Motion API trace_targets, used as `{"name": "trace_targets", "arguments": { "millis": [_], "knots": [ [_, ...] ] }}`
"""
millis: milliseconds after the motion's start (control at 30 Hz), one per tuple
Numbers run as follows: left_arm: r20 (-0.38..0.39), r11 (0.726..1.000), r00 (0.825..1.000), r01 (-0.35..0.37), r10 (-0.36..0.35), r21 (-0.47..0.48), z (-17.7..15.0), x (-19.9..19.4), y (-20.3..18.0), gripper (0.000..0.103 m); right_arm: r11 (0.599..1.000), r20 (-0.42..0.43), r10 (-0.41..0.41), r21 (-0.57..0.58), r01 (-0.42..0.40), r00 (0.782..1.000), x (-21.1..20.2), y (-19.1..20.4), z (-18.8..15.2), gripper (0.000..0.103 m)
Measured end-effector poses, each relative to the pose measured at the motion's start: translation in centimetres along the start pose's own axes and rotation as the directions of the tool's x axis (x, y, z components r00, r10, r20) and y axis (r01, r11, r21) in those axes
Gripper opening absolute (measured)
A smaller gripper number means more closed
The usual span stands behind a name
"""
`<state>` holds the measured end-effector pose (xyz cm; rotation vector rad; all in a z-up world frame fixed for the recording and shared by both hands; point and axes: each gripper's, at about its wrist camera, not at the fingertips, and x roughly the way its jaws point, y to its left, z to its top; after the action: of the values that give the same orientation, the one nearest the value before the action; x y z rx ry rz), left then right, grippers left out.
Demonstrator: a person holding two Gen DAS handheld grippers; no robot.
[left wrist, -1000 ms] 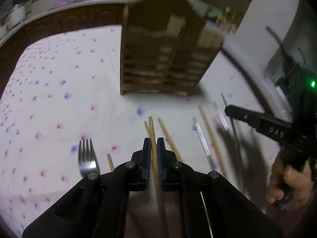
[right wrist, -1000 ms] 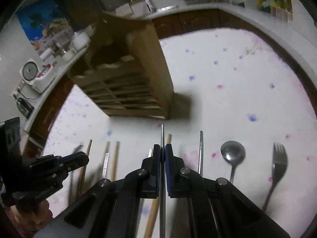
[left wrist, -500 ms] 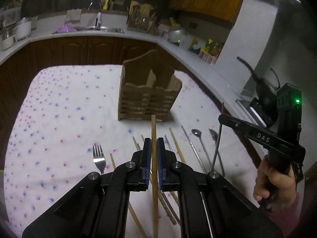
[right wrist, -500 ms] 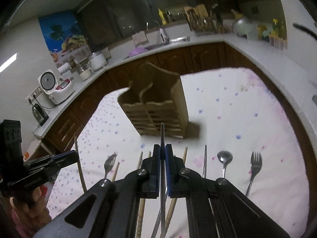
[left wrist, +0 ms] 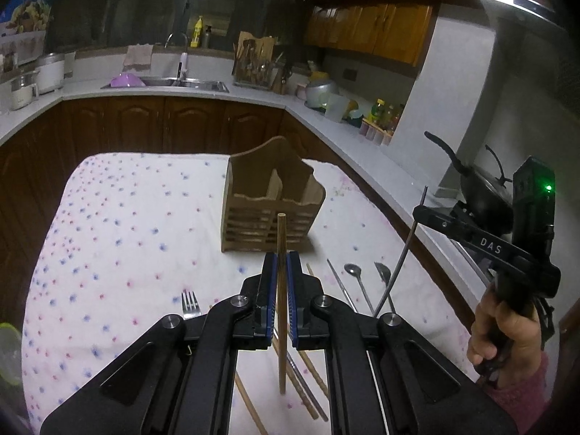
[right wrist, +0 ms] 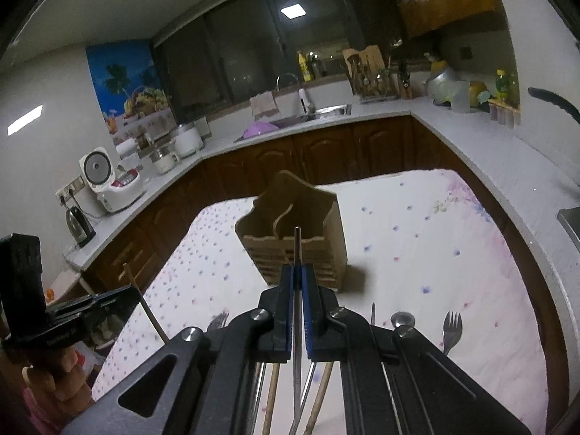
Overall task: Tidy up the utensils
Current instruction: 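Lift both held chopsticks upright off the table with both tools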
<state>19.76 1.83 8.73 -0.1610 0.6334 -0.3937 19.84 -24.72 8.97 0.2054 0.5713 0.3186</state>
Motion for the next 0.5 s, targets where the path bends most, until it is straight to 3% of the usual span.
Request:
{"name": "trace_targets", "arguments": {
  "millis": [500],
  "knots": [
    [0.147,1.000,0.989,-0.018,0.016,0.010,6.0,-0.7,0.4,0.004,1.000,0.139,0.004,0.016,-0.006,0.990,1.4,-0.1,5.0,0.005]
  ]
}}
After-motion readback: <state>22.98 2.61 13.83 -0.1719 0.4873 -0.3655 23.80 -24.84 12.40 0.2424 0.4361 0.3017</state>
